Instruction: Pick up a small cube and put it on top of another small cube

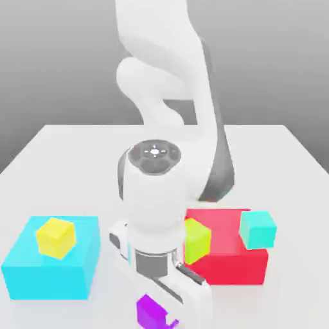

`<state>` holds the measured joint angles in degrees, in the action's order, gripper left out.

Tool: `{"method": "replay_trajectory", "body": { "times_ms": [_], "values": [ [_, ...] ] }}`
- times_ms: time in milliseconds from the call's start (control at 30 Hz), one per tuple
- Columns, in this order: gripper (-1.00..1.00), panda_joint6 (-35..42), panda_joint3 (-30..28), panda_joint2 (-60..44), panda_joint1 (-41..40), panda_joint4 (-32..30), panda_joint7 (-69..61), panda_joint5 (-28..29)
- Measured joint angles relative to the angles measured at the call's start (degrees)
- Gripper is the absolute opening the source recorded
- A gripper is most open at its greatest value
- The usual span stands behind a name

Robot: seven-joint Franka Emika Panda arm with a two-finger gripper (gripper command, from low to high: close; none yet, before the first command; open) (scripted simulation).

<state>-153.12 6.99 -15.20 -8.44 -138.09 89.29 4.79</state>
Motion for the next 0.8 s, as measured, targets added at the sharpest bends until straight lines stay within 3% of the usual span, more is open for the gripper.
{"method": "replay_trajectory", "body": {
  "times_ms": [233,533,700,733,800],
  "values": [
    [-1.00,7.49,2.64,14.21,1.31,-6.85,-14.00,-1.61],
    [-1.00,16.75,1.13,32.93,7.47,-15.93,-35.73,-8.09],
    [-1.00,8.14,1.43,27.64,7.92,-19.26,-37.70,-8.09],
    [1.00,6.34,1.54,26.27,7.85,-19.70,-37.59,-7.94],
    [1.00,6.34,1.54,26.27,7.85,-19.70,-37.59,-7.94]
  ]
}}
